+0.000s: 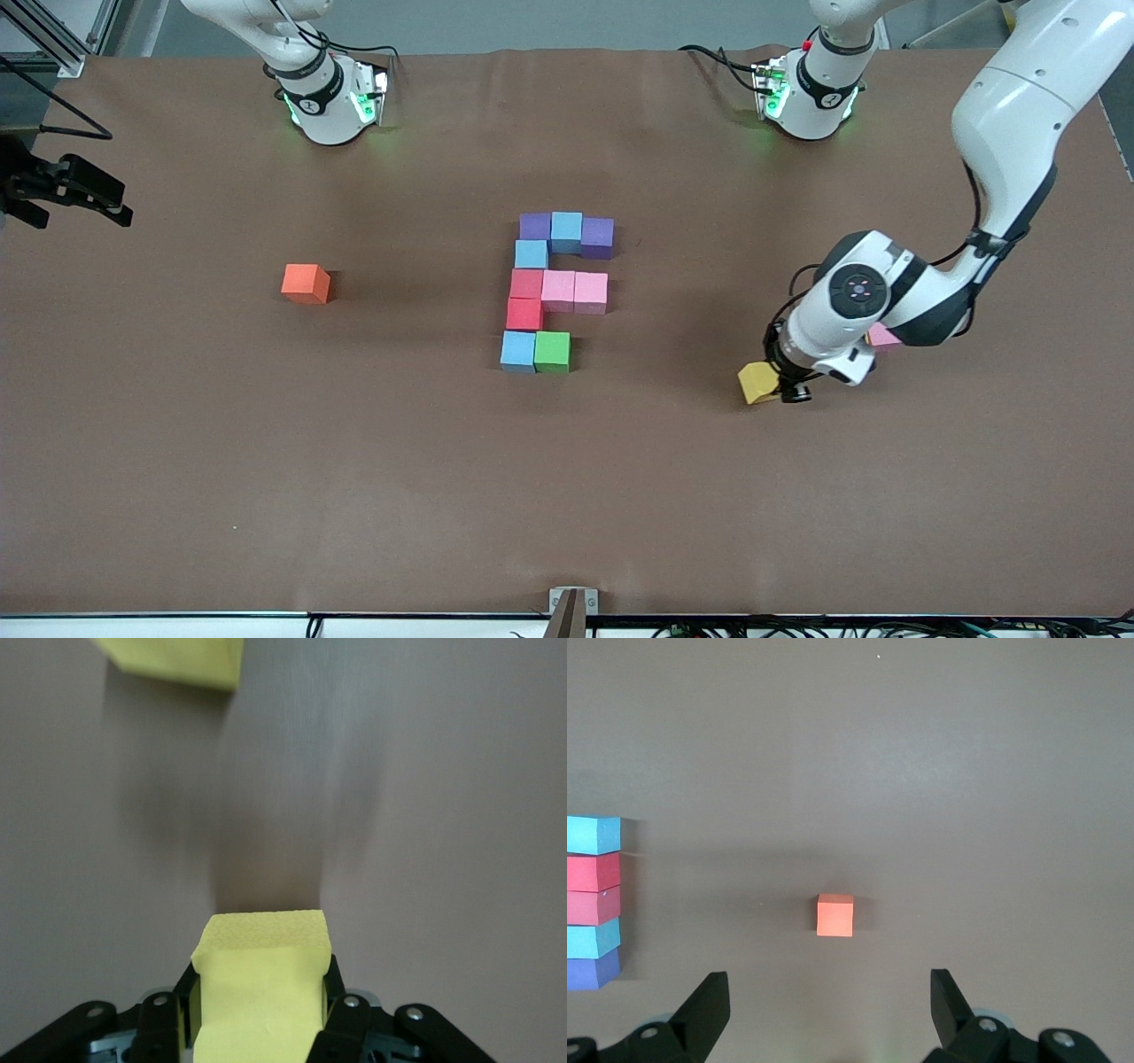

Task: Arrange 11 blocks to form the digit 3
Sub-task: 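Carry the yellow cube to the cluster beside the green cube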

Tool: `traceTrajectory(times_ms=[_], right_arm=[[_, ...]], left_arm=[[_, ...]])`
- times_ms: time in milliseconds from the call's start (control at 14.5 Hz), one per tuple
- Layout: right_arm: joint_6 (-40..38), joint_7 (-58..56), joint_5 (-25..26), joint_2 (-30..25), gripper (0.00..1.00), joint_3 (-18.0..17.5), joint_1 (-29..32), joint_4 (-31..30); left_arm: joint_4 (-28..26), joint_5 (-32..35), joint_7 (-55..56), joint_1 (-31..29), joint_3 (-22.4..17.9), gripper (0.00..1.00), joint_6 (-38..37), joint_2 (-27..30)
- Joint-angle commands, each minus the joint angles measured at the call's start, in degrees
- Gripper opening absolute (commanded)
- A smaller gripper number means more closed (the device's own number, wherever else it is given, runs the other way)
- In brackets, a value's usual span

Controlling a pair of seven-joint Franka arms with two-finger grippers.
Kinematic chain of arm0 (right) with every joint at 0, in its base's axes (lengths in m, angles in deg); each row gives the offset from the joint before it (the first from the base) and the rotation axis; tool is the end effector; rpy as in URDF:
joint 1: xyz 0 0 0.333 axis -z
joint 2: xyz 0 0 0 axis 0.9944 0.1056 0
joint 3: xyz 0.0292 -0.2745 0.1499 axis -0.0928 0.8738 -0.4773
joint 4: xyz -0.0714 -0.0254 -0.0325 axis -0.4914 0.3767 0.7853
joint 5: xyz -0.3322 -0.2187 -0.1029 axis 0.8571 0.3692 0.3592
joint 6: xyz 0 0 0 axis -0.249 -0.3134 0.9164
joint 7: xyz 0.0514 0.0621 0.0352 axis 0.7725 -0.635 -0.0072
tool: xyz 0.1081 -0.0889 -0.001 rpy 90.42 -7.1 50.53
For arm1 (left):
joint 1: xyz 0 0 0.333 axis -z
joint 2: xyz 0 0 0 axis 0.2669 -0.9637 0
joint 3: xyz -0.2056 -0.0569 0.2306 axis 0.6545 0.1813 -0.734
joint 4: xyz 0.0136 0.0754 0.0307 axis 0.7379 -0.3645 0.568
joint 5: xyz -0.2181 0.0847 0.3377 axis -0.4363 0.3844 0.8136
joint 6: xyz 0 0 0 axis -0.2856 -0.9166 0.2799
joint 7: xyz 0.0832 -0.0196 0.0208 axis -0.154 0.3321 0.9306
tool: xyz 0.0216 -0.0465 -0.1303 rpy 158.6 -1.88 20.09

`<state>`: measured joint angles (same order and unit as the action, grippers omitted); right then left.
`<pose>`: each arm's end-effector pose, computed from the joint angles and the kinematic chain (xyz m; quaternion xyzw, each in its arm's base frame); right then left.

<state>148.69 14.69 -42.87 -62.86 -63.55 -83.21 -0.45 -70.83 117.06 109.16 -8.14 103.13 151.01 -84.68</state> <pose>0.5537 -0.0069 0.6249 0.9999 0.0106 -0.0099 0.0064 0.6159 -0.2119 0.1782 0.6502 0.7591 0.0234 0.0228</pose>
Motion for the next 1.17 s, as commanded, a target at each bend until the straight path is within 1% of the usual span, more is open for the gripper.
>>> traceTrajectory(times_ms=[0,138,275,413,482,757,1033,1101], right_arm=[[0.44,-0.48,-0.84,-3.55,1.0,0.65,-0.46,-4.0],[1.23,-0.48,-0.84,-5.39,1.0,0.65,-0.46,-6.46],[1.32,-0.48,-0.84,-5.49,1.0,0.65,-0.46,-6.56],[1.5,-0.48,-0.93,-5.4,1.0,0.65,-0.46,-6.47],[1.58,-0.39,-1.1,-5.4,1.0,0.65,-0.46,-6.3],[1.41,-0.39,-1.28,-5.4,1.0,0.83,-0.2,-5.06],[1.76,0.13,-1.54,-5.22,1.0,0.83,-0.28,-5.06],[1.41,0.31,-2.41,-5.22,1.0,0.83,-0.2,-5.06]], left_arm=[[5.78,-0.82,0.6,7.07,-2.42,0.27,-1.96,-3.7],[9.29,-3.45,0.6,14.53,-6.8,0.27,-1.87,-4.59],[13.68,-6.01,0.52,21.91,-10.94,0.27,-1.87,-5.99],[16.6,-7.51,0.52,27.29,-13.84,0.27,-1.87,-7.4],[17.39,-7.69,0.43,29.05,-14.47,0.27,-1.87,-7.93],[22.05,-7.69,0.16,33.89,-14.56,0.27,-1.78,-11.0],[24.08,-7.69,0.16,36.89,-14.56,0.27,-1.78,-12.67],[24.08,-7.69,0.16,37.59,-14.56,0.27,-1.78,-12.85]])
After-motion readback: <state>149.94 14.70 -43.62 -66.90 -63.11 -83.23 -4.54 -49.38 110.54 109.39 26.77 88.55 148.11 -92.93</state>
